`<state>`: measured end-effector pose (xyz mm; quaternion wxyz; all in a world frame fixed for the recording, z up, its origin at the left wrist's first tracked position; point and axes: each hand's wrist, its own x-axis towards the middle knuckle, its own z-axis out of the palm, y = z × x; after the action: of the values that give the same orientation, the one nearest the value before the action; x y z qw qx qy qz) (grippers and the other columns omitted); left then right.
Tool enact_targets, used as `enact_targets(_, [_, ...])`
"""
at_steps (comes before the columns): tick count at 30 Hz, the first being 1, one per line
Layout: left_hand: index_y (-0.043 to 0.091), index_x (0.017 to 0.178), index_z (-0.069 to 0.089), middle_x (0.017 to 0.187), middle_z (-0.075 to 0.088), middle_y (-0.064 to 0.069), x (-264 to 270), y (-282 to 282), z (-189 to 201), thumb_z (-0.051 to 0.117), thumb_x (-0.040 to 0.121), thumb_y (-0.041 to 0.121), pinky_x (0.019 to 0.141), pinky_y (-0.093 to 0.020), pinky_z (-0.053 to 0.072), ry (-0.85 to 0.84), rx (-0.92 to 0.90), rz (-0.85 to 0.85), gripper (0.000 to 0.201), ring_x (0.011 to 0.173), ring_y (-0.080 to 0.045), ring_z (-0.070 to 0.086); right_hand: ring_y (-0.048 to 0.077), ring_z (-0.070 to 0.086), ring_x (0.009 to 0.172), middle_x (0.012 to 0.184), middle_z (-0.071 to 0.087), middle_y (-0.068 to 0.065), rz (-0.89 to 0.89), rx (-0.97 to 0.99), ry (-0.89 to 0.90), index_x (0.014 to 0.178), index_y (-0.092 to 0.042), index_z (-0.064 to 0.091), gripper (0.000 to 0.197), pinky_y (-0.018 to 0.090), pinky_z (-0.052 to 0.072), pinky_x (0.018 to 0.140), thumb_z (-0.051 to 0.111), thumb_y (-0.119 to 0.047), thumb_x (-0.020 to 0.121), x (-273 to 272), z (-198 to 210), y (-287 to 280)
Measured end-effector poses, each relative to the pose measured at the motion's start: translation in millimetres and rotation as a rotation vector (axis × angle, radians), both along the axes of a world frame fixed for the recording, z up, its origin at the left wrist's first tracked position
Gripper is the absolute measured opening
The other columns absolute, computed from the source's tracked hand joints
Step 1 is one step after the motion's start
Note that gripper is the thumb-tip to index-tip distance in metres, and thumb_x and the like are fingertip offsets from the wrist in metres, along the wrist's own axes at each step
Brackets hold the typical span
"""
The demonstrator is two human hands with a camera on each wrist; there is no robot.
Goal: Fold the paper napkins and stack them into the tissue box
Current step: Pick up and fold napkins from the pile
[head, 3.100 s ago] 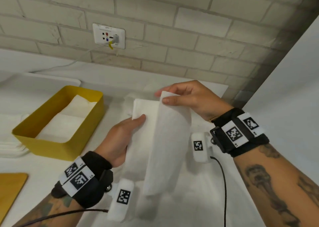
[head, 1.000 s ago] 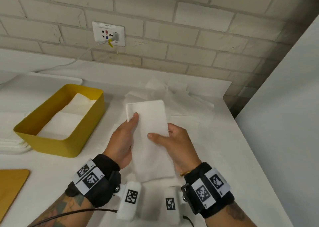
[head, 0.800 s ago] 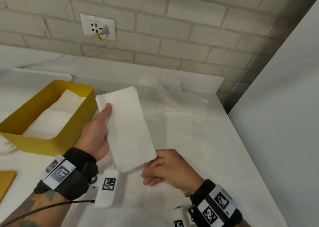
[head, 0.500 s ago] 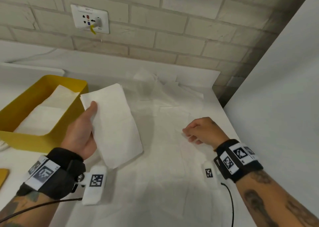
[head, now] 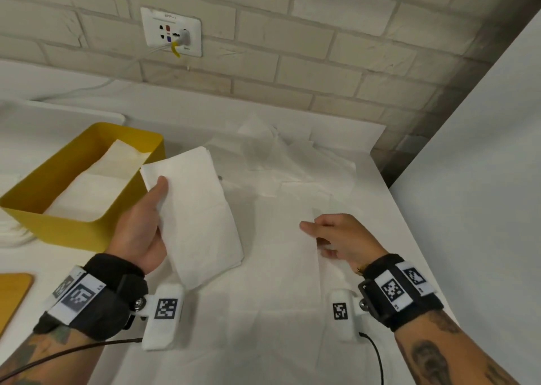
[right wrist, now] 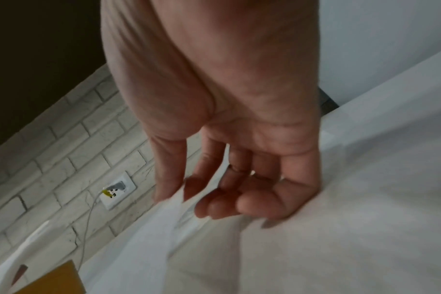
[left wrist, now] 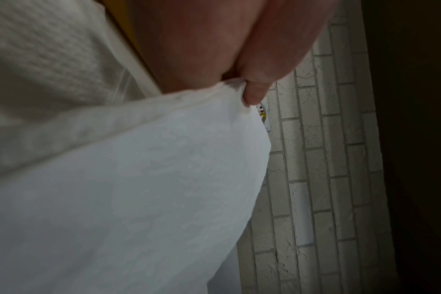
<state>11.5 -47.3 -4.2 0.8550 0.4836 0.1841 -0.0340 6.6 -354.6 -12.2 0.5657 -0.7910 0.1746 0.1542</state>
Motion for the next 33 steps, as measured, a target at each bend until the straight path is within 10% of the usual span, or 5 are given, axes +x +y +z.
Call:
enact_targets(12, [0.023, 0.114, 0.066, 0.1, 0.08, 0.005, 1.4, -6.9, -1.3, 0.055, 0.104, 0.036, 0.079, -0.036, 0.054, 0.011, 0.011, -0.019, 0.019, 0.09, -0.012, 0.077, 0.026, 0.073, 0.104, 0.113, 0.076, 0.007, -0.061, 0.232, 0.053, 0.122, -0.011, 0.067, 0.035, 0.045, 0.061, 0.088, 0.076, -0.021, 0.09, -26.9, 2.9, -27.5])
enact_targets(18, [0.024, 0.113, 0.065, 0.099, 0.08, 0.005, 0.5, -4.3, -1.3, 0.055, 0.103, 0.036, 0.079, -0.036, 0.054, 0.009, 0.016, -0.019, 0.018, 0.089, -0.012, 0.076, 0.022, 0.073, 0.104, 0.109, 0.077, 0.007, -0.05, 0.041, -0.235, 0.143, -0.038, 0.042, 0.086, 0.039, 0.057, 0.093, 0.082, 0.002, 0.079, -32.6, 11.2, -31.3])
enact_targets(23, [0.026, 0.11, 0.065, 0.094, 0.08, 0.007, 4.7, -6.8, 7.9, 0.054, 0.104, 0.036, 0.082, -0.037, 0.054, -0.054, 0.05, -0.049, 0.016, 0.082, -0.009, 0.077, 0.02, 0.072, 0.098, 0.103, 0.077, 0.003, 0.077, -0.273, -0.316, 0.112, -0.03, 0.071, 0.044, 0.04, 0.057, 0.097, 0.084, -0.005, 0.078, -29.6, 41.5, -36.2])
enact_targets(28, [0.025, 0.117, 0.065, 0.101, 0.08, 0.007, 13.9, -8.8, 31.3, 0.047, 0.106, 0.038, 0.072, -0.028, 0.059, -0.224, 0.2, -0.143, 0.025, 0.091, -0.01, 0.076, -0.007, 0.063, 0.082, 0.088, 0.072, -0.013, 0.257, -0.599, -0.497, 0.078, -0.026, 0.073, 0.017, 0.003, 0.041, 0.073, 0.083, -0.012, 0.081, -39.0, 98.5, -29.3])
enact_targets(33, [0.025, 0.098, 0.079, 0.104, 0.079, -0.001, 13.2, -32.6, 45.3, 0.055, 0.099, 0.045, 0.097, -0.045, 0.054, -0.303, 0.361, -0.27, 0.031, 0.1, -0.02, 0.075, 0.006, 0.064, 0.073, 0.072, 0.068, -0.019, 0.498, -0.747, -0.418, 0.074, -0.038, 0.073, 0.009, 0.015, 0.048, 0.065, 0.081, -0.037, 0.077, -50.4, 172.1, -2.2])
